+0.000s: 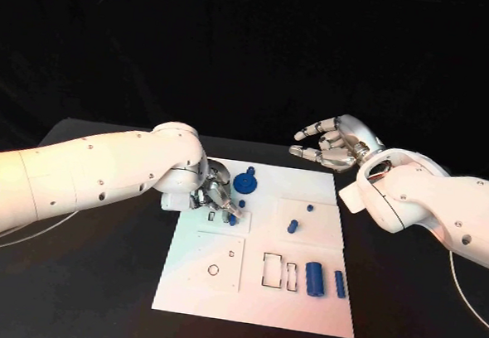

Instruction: Assemble the parts on the task board

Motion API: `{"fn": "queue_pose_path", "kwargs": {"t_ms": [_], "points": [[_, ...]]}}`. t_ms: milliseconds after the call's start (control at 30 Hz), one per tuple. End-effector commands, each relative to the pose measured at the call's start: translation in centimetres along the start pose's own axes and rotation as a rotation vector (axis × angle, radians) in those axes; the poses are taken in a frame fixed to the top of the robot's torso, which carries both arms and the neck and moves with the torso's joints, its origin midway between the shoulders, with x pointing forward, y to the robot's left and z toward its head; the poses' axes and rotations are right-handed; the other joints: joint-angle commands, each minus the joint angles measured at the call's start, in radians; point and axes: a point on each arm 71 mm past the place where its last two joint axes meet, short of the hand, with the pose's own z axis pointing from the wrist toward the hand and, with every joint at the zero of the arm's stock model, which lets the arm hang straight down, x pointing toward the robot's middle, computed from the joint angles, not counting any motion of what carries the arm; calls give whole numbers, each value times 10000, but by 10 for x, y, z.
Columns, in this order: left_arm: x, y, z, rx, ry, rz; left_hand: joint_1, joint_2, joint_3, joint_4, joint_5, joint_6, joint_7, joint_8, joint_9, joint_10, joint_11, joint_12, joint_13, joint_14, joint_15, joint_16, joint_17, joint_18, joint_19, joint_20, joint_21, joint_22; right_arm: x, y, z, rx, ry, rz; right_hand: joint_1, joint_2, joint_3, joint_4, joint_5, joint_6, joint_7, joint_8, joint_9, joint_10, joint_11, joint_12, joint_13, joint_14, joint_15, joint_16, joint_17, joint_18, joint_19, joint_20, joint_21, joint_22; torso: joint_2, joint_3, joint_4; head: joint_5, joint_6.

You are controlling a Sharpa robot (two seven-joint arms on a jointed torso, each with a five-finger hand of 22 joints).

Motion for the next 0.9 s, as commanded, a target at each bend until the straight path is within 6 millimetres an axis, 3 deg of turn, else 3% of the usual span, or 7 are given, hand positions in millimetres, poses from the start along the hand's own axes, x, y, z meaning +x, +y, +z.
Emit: {"fn": "queue_pose_path", "kwargs": {"t_ms": [33, 333, 500, 567, 667, 767, 900], "points": [[2, -1, 0, 47, 287, 84, 125, -3, 85, -2, 18, 5, -47, -31, 16, -40, -12, -40, 1, 750, -92, 18, 1894, -80, 22, -17, 67, 14, 2, 1, 0, -83, 167, -65, -35, 97, 41, -1, 54, -52, 13, 39, -9, -62, -8, -53, 1206, 805, 36, -51, 1703, 40, 719, 12, -25, 2162, 0, -10, 8, -8, -4], [3, 0, 0, 130, 356, -46, 297, -102, 372, -30, 20, 32, -65, -41, 82, -38, -29, -45, 6, 751, -106, 18, 1899, -81, 19, -20, 70, 22, 2, 1, 1, -81, 173, -72, -35, 97, 41, -1, 54, -52, 13, 39, -9, -62, -8, -53, 1206, 805, 36, -51, 1703, 40, 719, 12, -25, 2162, 7, -7, 10, 4, -13], [3, 0, -1, 249, 374, -229, 730, -236, 1381, -204, 16, 103, -151, 85, 405, 9, -110, -52, 45, 770, -185, 32, 1943, -86, 32, -74, 86, 66, 2, 0, 1, -77, 184, -81, -35, 97, 41, -1, 54, -52, 13, 39, -9, -62, -8, -53, 1206, 805, 36, -51, 1703, 40, 719, 12, -25, 2162, 1, -7, 1, 47, -23], [3, 0, -1, 309, 396, -344, 1090, -278, 2105, -581, 11, 78, -222, 192, 615, 26, -174, -85, 46, 786, -242, 47, 1979, -90, 44, -117, 94, 90, 2, 0, 1, -73, 180, -97, -25, 113, 54, -6, 63, -55, 14, 44, -10, -63, -8, -54, 1206, 801, 35, -60, 1686, 42, 717, 12, -32, 2157, 5, -4, 0, 54, -27], [1, 2, -1, 356, 335, -556, 1267, -519, 3384, -1150, 17, -44, -213, 344, 952, 37, -190, -189, -8, 794, -266, 51, 1996, -97, 59, -158, 107, 123, 2, -1, 2, -72, 138, -165, -23, 116, 56, -6, 65, -56, 14, 45, -10, -72, -8, -65, 1196, 795, 35, -70, 1665, 50, 701, 12, -64, 2136, -9, -1, -7, 54, -28], [-1, 5, -1, 370, 210, -744, 737, -915, 4849, -1708, 115, -63, -164, 615, 1420, 104, -194, -302, -110, 794, -227, 46, 1997, -96, 54, -138, 118, 138, 1, -1, 2, -71, 98, -242, -22, 118, 58, -6, 68, -57, 14, 45, -10, -79, -8, -73, 1189, 790, 35, -80, 1644, 53, 695, 12, -76, 2128, -9, -1, -6, 39, -15], [-3, 8, -1, 390, 87, -962, 291, -1063, 5452, -2069, 269, -54, -195, 744, 1696, 172, -185, -327, -126, 808, -253, 57, 2027, -91, 39, -144, 117, 126, 0, -2, 3, -51, 62, -273, -22, 118, 58, -6, 68, -57, 14, 45, -10, -79, -8, -73, 1189, 790, 35, -80, 1644, 53, 695, 12, -76, 2128, -3, -6, 2, 18, -27]]}}
